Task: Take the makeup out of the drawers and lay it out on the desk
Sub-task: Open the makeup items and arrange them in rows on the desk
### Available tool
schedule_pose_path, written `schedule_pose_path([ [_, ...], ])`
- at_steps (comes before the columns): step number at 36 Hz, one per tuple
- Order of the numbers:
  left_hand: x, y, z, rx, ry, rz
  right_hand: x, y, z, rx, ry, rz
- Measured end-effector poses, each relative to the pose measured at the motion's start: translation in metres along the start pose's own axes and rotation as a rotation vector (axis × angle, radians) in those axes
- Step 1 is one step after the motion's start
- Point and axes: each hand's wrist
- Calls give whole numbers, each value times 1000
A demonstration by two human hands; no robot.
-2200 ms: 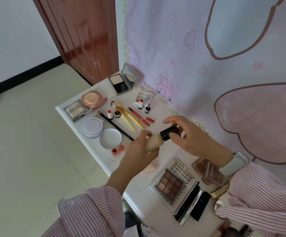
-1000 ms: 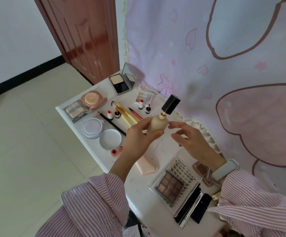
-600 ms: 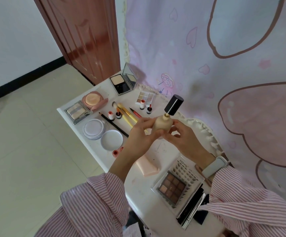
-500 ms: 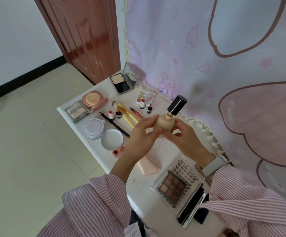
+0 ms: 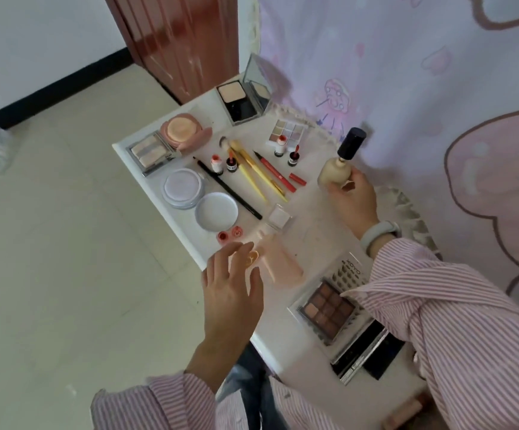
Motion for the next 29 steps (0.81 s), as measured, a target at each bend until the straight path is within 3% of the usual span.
schedule_pose_path([
  [11,22,-23,32,-191,-126,-209,10,15,-10,30,32,8],
  [22,28,-38,37,-232,-244,-246,-1,18,14,148,23,46],
  [25,28,-39,38,-245,-265,-244,-15,22,43,41,68,171],
  [29,27,-39,39,-249,-282,-241,-35,31,99,-282,-40,382],
])
Point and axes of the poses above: each hand's wrist, its own z-axis away from the middle knuckle, its own x-axis out of the palm, y = z × x, and after that the axes turned 11 degrees about x, right-handed
